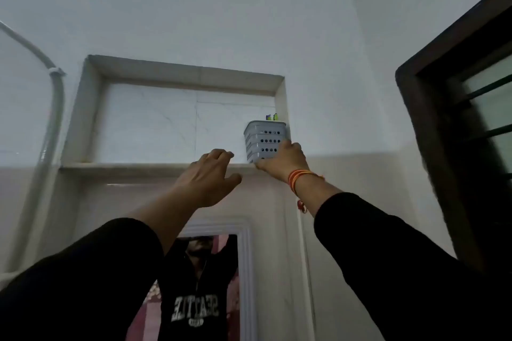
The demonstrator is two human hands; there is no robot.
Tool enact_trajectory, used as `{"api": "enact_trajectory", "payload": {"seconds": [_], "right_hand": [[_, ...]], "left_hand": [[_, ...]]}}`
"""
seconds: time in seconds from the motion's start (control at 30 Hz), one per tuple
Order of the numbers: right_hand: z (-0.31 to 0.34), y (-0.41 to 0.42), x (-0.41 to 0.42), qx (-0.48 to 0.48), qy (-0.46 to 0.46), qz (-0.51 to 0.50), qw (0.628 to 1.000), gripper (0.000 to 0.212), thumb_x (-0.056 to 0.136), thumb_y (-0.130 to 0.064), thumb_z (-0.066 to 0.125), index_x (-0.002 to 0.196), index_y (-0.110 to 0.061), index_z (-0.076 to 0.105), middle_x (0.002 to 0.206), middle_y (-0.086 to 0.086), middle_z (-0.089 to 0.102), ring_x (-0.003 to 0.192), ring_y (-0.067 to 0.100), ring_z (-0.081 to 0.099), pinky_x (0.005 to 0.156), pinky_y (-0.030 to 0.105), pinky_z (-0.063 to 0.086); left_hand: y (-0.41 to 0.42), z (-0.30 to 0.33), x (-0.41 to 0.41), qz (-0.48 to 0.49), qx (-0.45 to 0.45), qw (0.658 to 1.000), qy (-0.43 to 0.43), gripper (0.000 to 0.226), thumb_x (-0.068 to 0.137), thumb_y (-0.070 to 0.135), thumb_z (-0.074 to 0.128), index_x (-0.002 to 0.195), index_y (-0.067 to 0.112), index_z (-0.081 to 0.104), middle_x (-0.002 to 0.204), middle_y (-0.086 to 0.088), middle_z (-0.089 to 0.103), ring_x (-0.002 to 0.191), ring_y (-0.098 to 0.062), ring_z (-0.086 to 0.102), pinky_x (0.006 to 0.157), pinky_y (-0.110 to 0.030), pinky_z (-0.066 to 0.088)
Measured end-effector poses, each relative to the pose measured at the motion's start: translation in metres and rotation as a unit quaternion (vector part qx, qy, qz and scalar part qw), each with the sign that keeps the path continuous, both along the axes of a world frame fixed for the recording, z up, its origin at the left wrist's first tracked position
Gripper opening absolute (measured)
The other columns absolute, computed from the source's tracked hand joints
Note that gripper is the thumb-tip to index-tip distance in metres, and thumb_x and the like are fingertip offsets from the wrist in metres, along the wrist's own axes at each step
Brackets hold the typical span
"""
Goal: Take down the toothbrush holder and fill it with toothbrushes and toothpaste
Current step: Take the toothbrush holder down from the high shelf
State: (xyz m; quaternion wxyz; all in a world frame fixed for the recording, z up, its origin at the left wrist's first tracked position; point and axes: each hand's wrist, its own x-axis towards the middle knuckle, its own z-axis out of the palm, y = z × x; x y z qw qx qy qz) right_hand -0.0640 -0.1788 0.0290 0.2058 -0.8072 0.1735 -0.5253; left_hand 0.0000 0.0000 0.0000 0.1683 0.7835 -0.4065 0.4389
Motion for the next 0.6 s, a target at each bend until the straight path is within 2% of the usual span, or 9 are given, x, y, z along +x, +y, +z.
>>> {"api": "enact_trajectory", "payload": {"seconds": [0.07,0.2,0.33,0.43,0.5,0.6], "right_hand": [[0.014,-0.015,0.019,0.010,0.019,-0.013,1.000,0.101,0.074,-0.051,0.074,0.152,-0.009,0.026,0.143,0.017,0.037,0.129,0.034,0.044,0.108,0.042,0.044],[0.038,-0.037,0.060,0.037,0.017,-0.022,0.999,0.107,0.067,-0.053,0.081,0.147,-0.008,0.026,0.138,0.017,0.040,0.124,0.033,0.048,0.104,0.042,0.046],[0.054,-0.046,0.095,0.068,-0.023,-0.031,0.997,0.126,0.056,-0.060,0.085,0.150,-0.007,0.019,0.141,0.019,0.042,0.126,0.034,0.050,0.104,0.043,0.047],[0.057,-0.049,0.109,0.091,-0.052,-0.047,0.993,0.139,0.051,-0.062,0.087,0.153,-0.004,0.010,0.142,0.021,0.040,0.125,0.036,0.049,0.101,0.046,0.047],[0.055,-0.049,0.111,0.102,-0.086,-0.043,0.990,0.137,0.048,-0.061,0.087,0.150,-0.003,0.017,0.137,0.020,0.043,0.120,0.035,0.053,0.096,0.044,0.049],[0.051,-0.047,0.101,0.113,-0.122,-0.016,0.986,0.125,0.042,-0.065,0.086,0.138,-0.005,0.034,0.126,0.015,0.048,0.108,0.030,0.059,0.079,0.035,0.052]], "left_hand": [[-0.021,0.009,0.017,0.025,0.019,0.999,0.009,0.069,0.099,0.053,0.044,0.156,0.017,0.030,0.164,-0.003,0.029,0.147,-0.026,0.035,0.116,-0.044,0.035],[-0.052,0.014,0.055,0.065,0.044,0.997,0.024,0.074,0.100,0.057,0.040,0.159,0.016,0.023,0.167,-0.004,0.023,0.153,-0.024,0.024,0.123,-0.044,0.025],[-0.067,-0.004,0.098,0.101,0.038,0.993,-0.038,0.091,0.093,0.067,0.039,0.163,0.021,0.002,0.171,0.000,0.004,0.158,-0.019,-0.001,0.127,-0.046,0.006],[-0.074,-0.021,0.116,0.088,0.008,0.993,-0.080,0.104,0.085,0.073,0.042,0.162,0.023,-0.008,0.171,0.003,-0.008,0.157,-0.017,-0.016,0.127,-0.047,-0.003],[-0.078,-0.026,0.122,0.075,-0.011,0.992,-0.096,0.110,0.080,0.074,0.044,0.162,0.024,-0.010,0.171,0.003,-0.010,0.156,-0.017,-0.019,0.127,-0.047,-0.004],[-0.078,-0.027,0.123,0.086,-0.004,0.991,-0.102,0.117,0.073,0.073,0.047,0.161,0.023,-0.013,0.171,0.002,-0.012,0.156,-0.018,-0.022,0.127,-0.046,-0.005]]}}
